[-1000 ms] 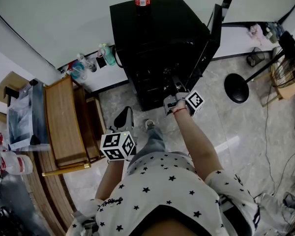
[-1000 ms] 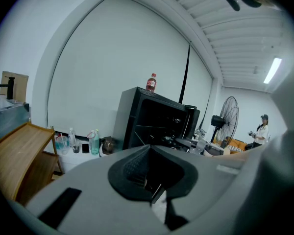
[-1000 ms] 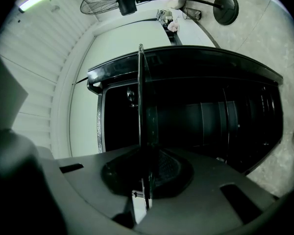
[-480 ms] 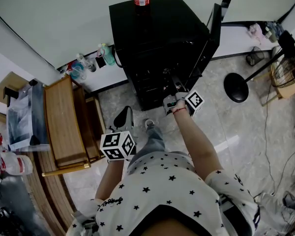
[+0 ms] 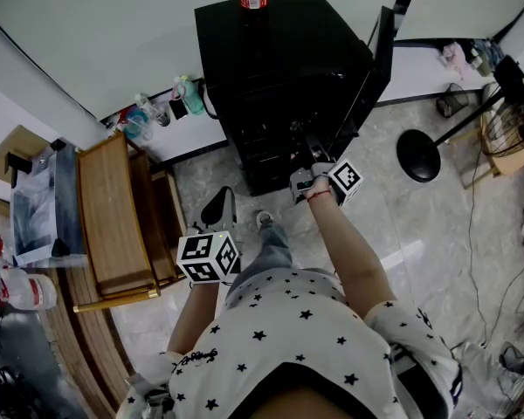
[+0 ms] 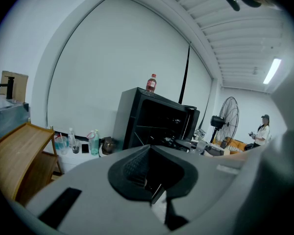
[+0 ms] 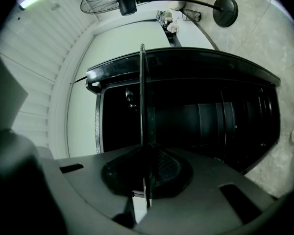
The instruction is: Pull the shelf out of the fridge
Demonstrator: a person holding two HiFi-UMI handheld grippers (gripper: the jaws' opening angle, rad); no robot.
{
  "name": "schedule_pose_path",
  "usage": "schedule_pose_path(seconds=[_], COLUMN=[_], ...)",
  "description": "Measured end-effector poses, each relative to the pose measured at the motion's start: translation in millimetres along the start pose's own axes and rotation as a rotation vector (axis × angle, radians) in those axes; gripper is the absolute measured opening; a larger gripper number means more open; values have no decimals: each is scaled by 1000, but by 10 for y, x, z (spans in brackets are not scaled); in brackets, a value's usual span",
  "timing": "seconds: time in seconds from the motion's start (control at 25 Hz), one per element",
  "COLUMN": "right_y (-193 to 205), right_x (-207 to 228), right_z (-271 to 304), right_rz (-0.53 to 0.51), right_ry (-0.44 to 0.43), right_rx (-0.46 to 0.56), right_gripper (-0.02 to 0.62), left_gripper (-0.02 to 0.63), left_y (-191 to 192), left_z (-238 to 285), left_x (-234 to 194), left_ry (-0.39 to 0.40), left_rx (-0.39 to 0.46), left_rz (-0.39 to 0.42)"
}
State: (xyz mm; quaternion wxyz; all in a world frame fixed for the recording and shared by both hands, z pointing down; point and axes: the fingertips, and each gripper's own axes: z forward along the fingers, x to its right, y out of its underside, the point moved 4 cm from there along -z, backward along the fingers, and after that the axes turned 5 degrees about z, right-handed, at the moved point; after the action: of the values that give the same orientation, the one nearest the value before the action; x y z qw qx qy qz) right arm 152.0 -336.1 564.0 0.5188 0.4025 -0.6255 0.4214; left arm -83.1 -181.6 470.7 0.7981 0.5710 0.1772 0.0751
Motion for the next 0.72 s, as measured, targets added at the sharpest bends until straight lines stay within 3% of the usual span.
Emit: schedule_pose_path(seconds=[0.72], right_y=[12], right_x=[-9], right_z=[11], right_rz=[-1], right_ry=[11], right_rx=[-4], right_gripper=[8], left_gripper=[12], left_y=[-17], left_z=[24], left_x=[-16], left_ry=[6], left_rx=[-2], left_rz=[0])
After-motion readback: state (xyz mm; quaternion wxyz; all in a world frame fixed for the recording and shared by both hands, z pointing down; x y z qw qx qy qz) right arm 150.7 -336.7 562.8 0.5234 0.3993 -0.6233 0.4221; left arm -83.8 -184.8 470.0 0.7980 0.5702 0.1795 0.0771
